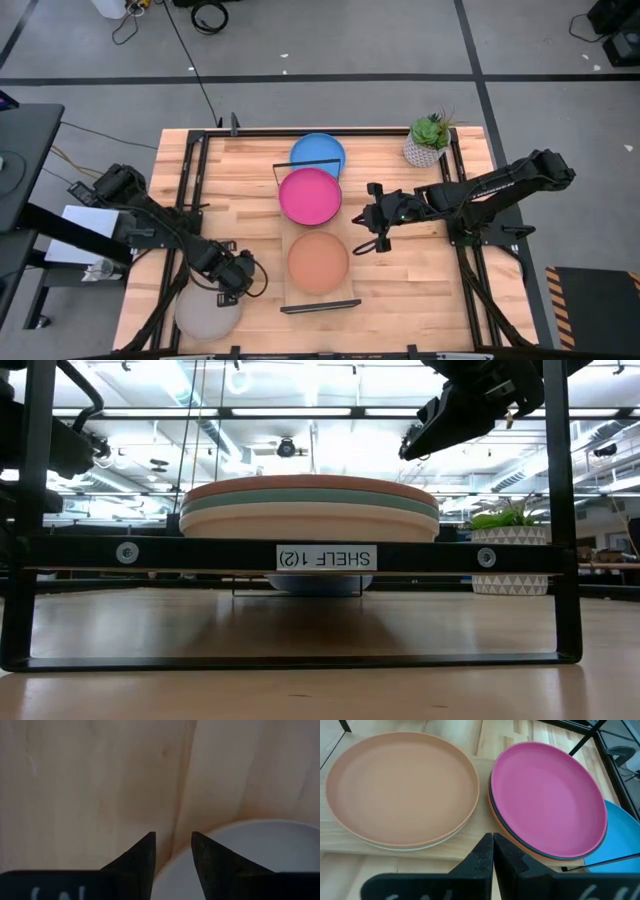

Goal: Place and stack plates onto a shelf
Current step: Stack the gray plate on top of the brown plate on the shelf

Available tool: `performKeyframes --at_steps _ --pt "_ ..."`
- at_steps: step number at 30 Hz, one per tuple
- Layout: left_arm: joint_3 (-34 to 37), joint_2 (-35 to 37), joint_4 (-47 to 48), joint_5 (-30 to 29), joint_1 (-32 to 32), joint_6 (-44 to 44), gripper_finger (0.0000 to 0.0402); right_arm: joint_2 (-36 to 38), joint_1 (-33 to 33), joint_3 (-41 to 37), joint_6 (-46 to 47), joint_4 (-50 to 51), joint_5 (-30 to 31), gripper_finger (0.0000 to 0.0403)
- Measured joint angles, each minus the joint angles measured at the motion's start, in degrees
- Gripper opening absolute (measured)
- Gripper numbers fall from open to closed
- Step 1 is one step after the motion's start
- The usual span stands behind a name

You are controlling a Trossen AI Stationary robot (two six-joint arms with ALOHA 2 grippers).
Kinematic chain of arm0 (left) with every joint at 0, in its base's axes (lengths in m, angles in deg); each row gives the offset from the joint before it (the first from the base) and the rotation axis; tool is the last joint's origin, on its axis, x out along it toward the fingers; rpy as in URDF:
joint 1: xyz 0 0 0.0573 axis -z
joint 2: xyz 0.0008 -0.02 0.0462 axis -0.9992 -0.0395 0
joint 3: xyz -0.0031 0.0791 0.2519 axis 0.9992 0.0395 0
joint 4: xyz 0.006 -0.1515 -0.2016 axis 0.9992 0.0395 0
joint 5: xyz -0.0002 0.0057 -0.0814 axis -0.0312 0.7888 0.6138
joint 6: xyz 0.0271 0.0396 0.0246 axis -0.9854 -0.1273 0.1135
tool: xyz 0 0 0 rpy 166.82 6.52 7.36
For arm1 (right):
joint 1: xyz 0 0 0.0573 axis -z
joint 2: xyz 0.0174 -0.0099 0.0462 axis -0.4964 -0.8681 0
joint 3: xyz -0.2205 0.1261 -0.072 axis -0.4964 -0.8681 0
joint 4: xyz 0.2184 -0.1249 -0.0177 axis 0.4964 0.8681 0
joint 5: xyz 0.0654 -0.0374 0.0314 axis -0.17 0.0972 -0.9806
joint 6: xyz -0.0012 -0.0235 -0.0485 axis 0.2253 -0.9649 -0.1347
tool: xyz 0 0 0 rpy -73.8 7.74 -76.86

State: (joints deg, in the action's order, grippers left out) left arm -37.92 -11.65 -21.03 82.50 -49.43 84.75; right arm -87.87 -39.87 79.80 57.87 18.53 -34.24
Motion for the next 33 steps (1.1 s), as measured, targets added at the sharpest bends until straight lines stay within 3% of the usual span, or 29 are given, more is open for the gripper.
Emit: performKeyframes --at_steps 9,16,20,25,33 --pt "0.0 0.3 -0.2 7.8 -0.4 2.0 0.0131 0.0 0.0 0.0 0.4 0.0 -0.1 0.0018" --pt "-4.0 1.0 -0.4 8.5 -1.8 17.1 0.0115 0.0 0.0 0.0 0.2 0.0 -0.1 0.0018" --pt "-8.1 0.0 -2.0 6.4 -1.5 32.2 0.0107 0.0 0.0 0.0 0.1 0.1 -0.1 0.0018" --pt "-16.2 -7.9 -0.5 6.4 0.4 40.6 0.0097 0.0 0.0 0.0 -2.6 0.2 0.0 0.0018" --pt "-31.2 -22.4 14.4 13.0 4.0 49.9 0.0096 0.0 1.0 0.0 -7.9 0.0 0.0 0.0018"
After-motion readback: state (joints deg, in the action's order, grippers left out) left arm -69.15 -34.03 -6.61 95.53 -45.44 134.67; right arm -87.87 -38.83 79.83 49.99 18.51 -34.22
